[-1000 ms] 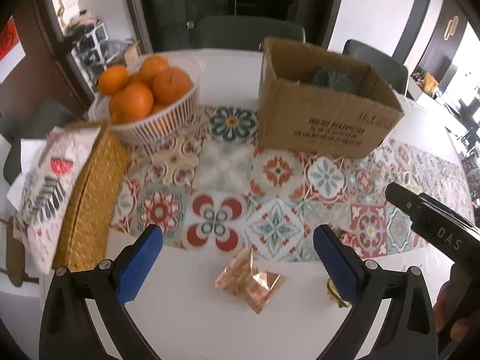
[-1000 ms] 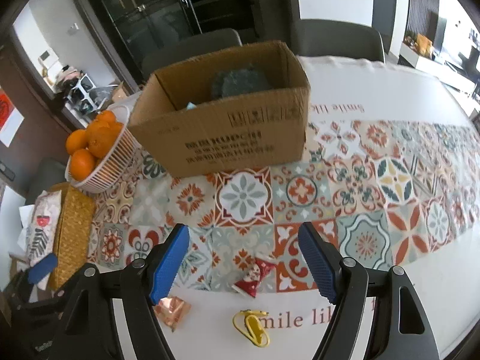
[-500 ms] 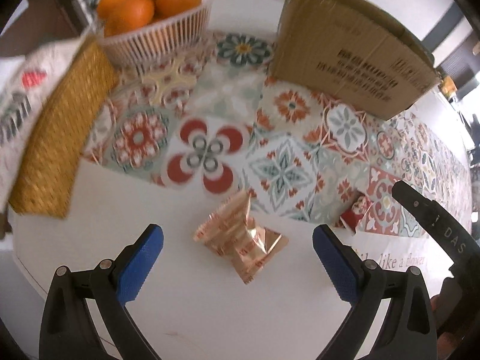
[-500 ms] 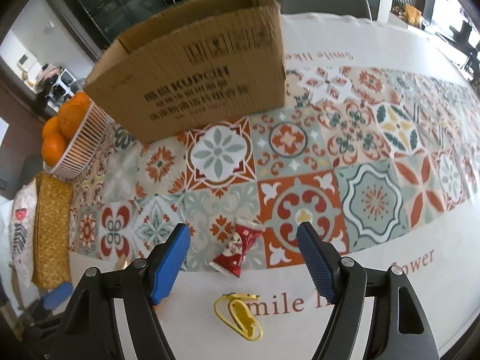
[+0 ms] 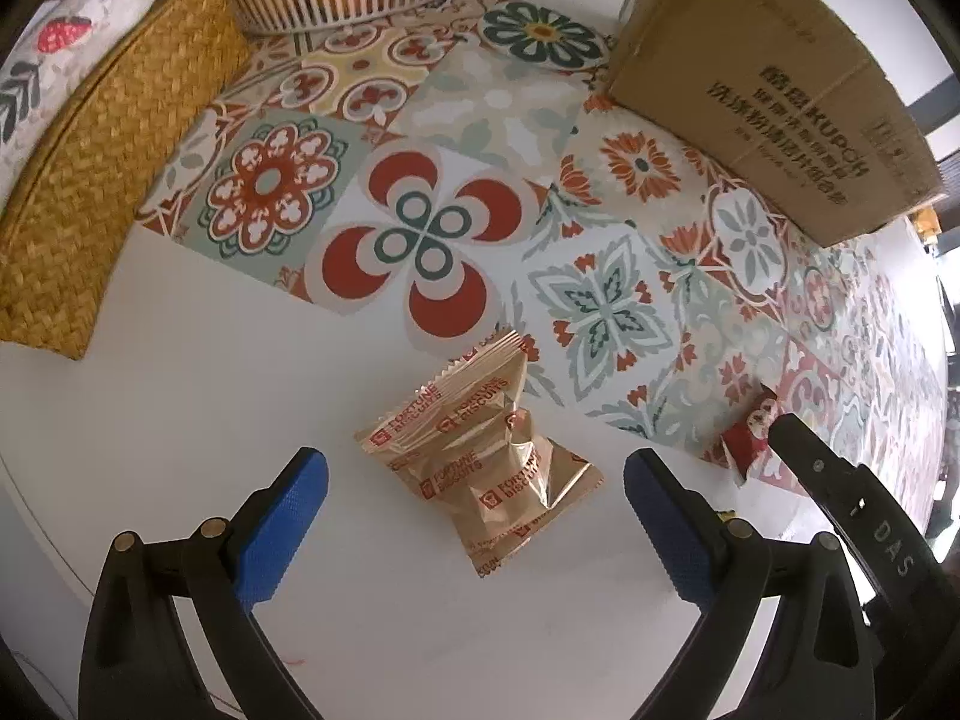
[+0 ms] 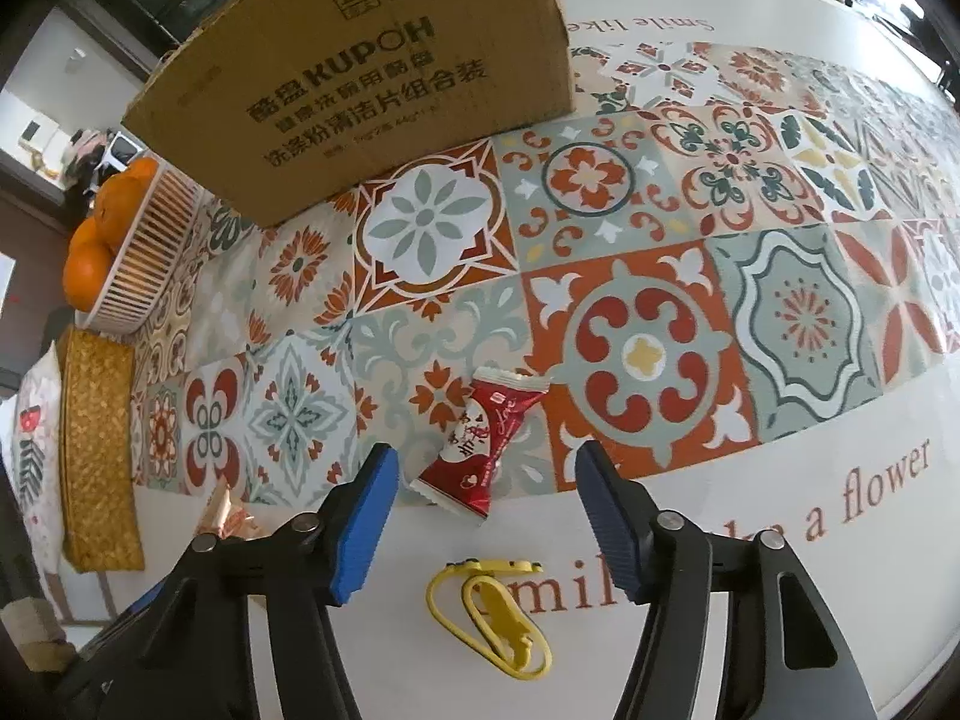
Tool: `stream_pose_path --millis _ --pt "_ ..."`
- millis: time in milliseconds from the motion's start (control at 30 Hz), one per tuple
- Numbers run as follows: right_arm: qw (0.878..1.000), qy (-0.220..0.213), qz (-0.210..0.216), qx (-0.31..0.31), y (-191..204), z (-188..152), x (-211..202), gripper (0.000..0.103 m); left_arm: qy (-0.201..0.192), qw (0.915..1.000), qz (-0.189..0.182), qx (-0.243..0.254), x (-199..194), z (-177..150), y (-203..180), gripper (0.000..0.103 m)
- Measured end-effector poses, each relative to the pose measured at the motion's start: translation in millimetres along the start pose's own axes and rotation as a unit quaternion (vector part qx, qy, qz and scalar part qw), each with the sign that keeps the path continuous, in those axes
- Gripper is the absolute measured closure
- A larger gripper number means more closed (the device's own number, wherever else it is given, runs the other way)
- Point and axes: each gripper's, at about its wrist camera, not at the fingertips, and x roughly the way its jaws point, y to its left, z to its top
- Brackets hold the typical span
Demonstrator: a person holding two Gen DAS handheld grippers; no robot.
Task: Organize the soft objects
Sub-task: 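Grasp the gold snack packet with the left tool while the right tool grasps the red packet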
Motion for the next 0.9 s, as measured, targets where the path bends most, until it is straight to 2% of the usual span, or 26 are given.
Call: stream_pose_path --millis 400,567,700,800,900 --pt "1.000 0.009 0.006 -0.006 7.1 2.0 17.9 0.052 0.014 0.9997 0.000 -0.018 22.4 6.5 -1.8 0.010" --pt "1.000 0.008 0.002 -0.017 12.0 2.6 20.8 0.058 0.028 0.9994 -0.004 -0.020 39.8 9.2 2.7 0.025" --pt "1.000 0.009 -0.004 -0.028 13.1 2.2 22.3 0.061 0.028 0.9994 -0.009 -0.021 44.3 7.4 7.2 0.030" --pt "0.999 0.007 -0.009 -0.035 16.2 2.9 25.3 0.070 0.021 0.9997 -0.002 -0.010 45.0 7.2 8.6 0.040" --pt "0.999 0.006 -0.007 -0.041 17.5 2.7 25.8 0.073 0.017 0.9998 -0.006 0.001 42.5 8.1 8.4 0.040"
